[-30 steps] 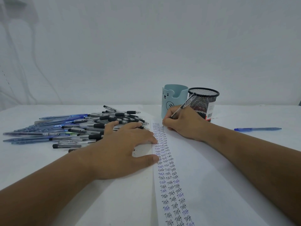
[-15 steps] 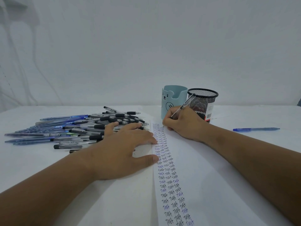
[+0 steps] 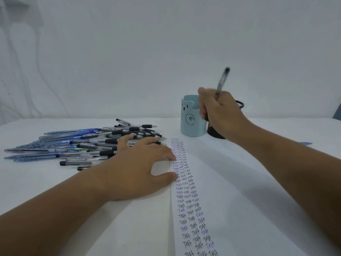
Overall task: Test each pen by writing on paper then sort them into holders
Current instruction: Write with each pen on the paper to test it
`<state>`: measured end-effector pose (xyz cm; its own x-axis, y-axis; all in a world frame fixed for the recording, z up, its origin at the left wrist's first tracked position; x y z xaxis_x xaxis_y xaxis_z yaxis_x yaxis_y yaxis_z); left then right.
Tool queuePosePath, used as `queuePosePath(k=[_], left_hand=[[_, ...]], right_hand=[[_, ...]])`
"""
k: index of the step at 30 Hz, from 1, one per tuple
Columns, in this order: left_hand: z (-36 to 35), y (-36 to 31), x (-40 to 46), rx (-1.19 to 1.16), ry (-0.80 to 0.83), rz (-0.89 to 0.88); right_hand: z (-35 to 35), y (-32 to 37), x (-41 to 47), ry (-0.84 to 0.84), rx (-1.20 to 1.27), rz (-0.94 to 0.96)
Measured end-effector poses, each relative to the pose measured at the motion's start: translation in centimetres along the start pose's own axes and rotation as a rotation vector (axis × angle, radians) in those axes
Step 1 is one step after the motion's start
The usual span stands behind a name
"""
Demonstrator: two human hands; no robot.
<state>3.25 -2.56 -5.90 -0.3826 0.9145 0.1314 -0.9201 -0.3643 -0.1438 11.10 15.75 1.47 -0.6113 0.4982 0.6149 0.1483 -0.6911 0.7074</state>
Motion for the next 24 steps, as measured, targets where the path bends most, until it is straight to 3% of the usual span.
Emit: queuePosePath(k=[3, 7, 15, 21, 24], left_hand=[[0.0, -0.2, 0.0, 0.035, -0.014, 0.011], [0.0, -0.5, 0.0, 0.071, -0.039, 0.033], [0.1, -1.1, -0.3, 0.133, -0.117, 0.036], [1.5, -2.4, -0.9, -0.191, -0.284, -0.067], [1.3, -3.2, -0.9, -0.17, -0.294, -0.12]], right_hand=[[0.4, 1.5, -0.2, 0.116, 0.135, 0.04], [1.3, 0.5, -2.2, 0.184, -0.203, 0.136], [5.9, -1.5, -6.2, 0.261, -0.456, 0.085], [11.3, -2.4, -8.3, 0.363, -0.636, 0.015], [14.4, -3.4, -9.6, 0.367, -0.66, -0.047]])
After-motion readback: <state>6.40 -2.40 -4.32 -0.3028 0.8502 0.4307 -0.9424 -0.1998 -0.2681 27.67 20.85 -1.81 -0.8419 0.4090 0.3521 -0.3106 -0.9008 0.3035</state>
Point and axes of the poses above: each hand's wrist, its own x-axis towards the middle knuckle, its own z-axis out of the back of the hand, y = z × x, the point moved 7 cm from there along x, towards the middle knuckle, and after that the axes turned 7 degrees about z, right-handed, at the moved point
